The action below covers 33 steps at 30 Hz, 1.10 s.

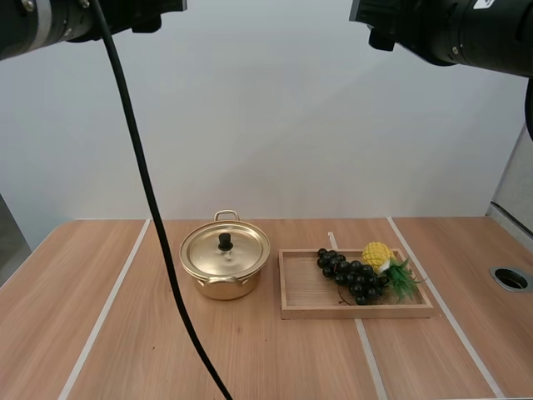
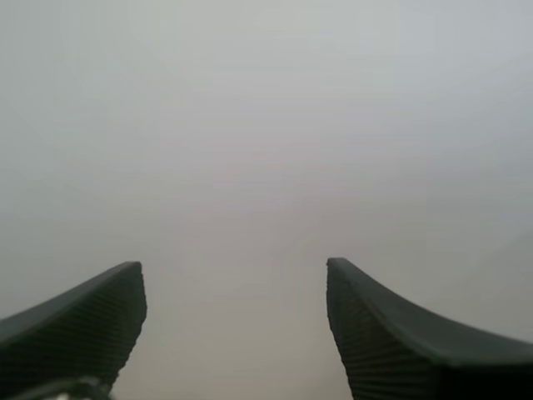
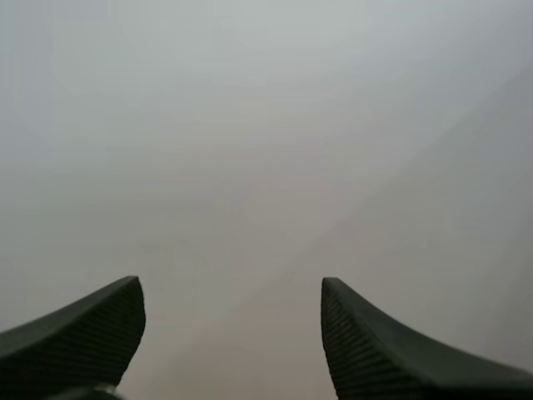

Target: Open the pot, put the grape inside, and close it

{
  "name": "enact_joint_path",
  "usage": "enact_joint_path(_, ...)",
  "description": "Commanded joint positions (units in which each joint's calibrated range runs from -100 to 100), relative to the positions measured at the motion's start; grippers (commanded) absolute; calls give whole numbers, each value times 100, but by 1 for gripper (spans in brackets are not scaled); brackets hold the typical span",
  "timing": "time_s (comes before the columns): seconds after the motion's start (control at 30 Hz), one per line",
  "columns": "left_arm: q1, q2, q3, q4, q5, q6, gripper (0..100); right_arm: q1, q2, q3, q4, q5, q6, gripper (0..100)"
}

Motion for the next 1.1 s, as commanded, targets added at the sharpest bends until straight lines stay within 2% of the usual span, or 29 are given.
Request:
enact_joint_path(0.0,2,154,-46,-104,446,688,100,-23,-35,-56,-43,235,-164,100)
enact_joint_path(0.17,2,758,-46,-514,1385,1607,100,-23,73,-56,104,600,-928,100)
enact_joint_path(0.57,2,2611,-46,-788,2711,2986,100,-23,424,-56,104,1990,-1123,100)
enact_joint_path(0.87,2,3478,-58,-1075,3503,3855,100,-57,456,-56,94,2188,-1236,100)
enact_joint_path(1.0,2,3899,-257,-1339,4057,4003,100,-57,471,-56,162,2374,-1814,100)
enact_joint_path(1.07,-16,4146,-484,-1344,4524,4007,100,-57,471,-56,162,2418,-1853,100)
